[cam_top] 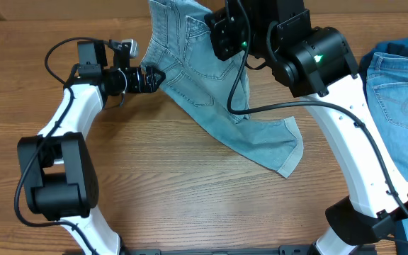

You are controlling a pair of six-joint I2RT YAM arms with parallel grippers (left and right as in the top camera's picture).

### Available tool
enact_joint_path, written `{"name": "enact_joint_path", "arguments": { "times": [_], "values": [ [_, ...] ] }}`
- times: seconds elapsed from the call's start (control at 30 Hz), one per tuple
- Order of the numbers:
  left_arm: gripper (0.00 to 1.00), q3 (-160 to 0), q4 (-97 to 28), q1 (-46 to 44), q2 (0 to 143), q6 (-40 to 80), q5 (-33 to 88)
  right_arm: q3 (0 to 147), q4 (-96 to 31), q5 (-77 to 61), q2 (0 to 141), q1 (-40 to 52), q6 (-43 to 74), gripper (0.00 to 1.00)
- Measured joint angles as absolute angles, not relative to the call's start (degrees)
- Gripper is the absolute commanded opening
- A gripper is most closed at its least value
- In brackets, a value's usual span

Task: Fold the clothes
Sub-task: 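Move the left gripper up to the hanging jeans' waistband edge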

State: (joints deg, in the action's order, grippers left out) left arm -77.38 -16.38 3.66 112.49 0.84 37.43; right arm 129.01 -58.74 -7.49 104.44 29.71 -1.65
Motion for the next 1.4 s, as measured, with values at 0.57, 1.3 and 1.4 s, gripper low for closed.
{"name": "enact_joint_path", "arguments": {
  "times": [0.57,1.3,1.4],
  "values": [
    [0.13,-77.41,-2.83,3.84,116.71,1.30,48.34,129.01,-58.00,-12.05,104.44,29.71,-1.67,0.04],
    [1.00,-77.41,4.38,8.25,116.71,-3.53,49.58,129.01,-59.61,-12.93,104.42,29.89,-1.67,0.04],
    [1.00,-77.41,6.28,6.22,116.71,-6.90,47.33,129.01,-59.59,-13.23,104.42,30.68,-1.65,0.04]
  ]
}}
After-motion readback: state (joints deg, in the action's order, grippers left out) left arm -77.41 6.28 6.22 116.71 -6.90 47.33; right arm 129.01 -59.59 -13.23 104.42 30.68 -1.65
